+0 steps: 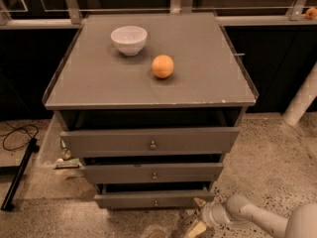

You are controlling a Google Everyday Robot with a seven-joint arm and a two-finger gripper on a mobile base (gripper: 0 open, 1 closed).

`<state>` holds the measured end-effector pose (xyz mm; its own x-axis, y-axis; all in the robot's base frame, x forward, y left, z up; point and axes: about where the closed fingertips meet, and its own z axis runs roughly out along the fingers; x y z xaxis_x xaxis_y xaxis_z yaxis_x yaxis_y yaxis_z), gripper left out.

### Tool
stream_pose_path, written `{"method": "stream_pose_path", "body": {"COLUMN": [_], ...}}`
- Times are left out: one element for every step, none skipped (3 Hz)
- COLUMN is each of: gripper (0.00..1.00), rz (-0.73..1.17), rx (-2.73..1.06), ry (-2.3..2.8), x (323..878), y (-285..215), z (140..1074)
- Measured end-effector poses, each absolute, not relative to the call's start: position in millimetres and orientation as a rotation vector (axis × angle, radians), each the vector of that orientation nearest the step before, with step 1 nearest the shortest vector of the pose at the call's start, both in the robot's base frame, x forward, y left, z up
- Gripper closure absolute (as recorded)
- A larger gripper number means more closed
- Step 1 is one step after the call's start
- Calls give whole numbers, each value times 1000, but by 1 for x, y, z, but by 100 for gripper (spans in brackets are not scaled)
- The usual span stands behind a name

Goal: Close bottom drawer

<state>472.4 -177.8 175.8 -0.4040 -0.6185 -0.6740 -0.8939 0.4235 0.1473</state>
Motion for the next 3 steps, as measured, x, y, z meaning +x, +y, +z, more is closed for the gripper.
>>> {"method": "stream_pose_path", "body": {"gripper": [0,0,0], "rz": [594,497,510], "rx": [-1307,-1324,-1323], "ry": [2066,1980,1982], "x": [515,566,563], "y": [-169,-163,-162], "z": [200,216,216]}}
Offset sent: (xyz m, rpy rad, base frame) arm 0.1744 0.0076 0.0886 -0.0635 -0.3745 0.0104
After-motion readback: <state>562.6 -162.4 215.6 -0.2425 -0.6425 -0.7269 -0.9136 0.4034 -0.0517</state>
